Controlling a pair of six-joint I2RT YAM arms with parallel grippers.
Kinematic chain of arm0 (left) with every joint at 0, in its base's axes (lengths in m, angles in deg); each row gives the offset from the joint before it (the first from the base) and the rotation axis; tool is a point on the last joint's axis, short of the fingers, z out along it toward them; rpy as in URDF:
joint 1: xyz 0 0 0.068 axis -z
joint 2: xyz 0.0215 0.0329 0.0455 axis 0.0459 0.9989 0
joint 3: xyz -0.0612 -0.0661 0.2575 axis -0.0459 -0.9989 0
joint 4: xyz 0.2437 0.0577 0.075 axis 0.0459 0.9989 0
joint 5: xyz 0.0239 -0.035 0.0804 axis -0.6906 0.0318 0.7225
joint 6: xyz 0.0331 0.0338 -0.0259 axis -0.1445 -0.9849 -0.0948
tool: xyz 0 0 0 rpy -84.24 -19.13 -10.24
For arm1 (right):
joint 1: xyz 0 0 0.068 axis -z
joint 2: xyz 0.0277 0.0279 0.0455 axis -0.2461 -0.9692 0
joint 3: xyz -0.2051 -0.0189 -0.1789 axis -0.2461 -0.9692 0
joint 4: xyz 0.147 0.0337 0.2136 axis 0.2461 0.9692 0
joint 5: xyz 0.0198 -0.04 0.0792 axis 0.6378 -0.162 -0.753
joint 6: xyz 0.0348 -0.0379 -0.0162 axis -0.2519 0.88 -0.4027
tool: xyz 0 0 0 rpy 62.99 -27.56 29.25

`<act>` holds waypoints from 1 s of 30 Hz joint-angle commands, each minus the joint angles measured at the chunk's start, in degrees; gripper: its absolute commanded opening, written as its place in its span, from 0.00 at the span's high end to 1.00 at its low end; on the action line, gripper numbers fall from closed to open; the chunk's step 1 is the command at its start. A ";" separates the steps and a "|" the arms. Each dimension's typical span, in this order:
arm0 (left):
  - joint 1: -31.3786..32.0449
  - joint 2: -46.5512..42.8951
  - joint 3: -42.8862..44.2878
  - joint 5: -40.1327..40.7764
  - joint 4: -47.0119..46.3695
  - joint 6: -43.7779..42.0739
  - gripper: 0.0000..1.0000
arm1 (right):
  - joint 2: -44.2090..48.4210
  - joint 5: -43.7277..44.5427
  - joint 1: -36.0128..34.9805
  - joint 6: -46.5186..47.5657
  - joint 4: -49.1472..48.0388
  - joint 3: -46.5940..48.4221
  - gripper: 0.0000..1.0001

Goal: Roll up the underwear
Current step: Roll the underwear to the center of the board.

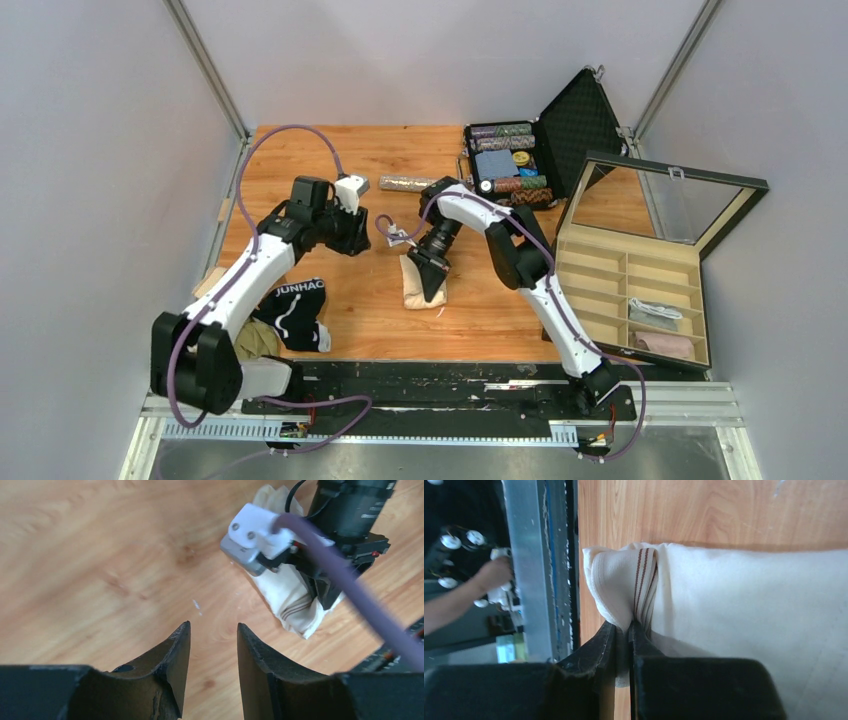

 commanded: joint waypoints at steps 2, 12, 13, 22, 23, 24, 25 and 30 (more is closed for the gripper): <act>2.84 -6.77 0.53 6.15 -3.65 -13.52 0.53 | -9.58 10.53 -1.35 -6.07 -6.91 1.58 1.00; 17.49 -20.49 -12.61 -11.54 -5.05 -51.43 0.47 | -9.77 -9.88 4.94 -17.47 -7.05 -1.15 1.00; 19.49 -20.75 -13.62 -11.70 -5.47 -53.30 0.47 | -10.47 -13.22 5.96 -18.84 -7.01 -1.46 1.00; 23.95 -11.33 -19.56 -15.98 -15.89 -67.27 0.48 | -11.37 -18.91 7.42 -17.96 -8.32 -9.21 1.00; 23.96 -10.53 -19.76 -16.21 -17.18 -68.46 0.48 | -11.51 -19.15 7.42 -18.30 -8.67 -9.73 1.00; 23.96 -9.19 -20.01 -16.10 -18.26 -68.67 0.48 | -11.56 -19.18 7.44 -18.73 -9.29 -10.22 1.00; 23.96 -8.58 -20.57 -16.01 -20.41 -69.12 0.48 | -11.46 -18.87 7.46 -19.80 -10.38 -10.89 1.00; 24.50 -3.98 -22.46 -14.60 -25.53 -73.31 0.49 | -10.35 -19.16 7.34 -23.12 -14.91 -14.85 1.00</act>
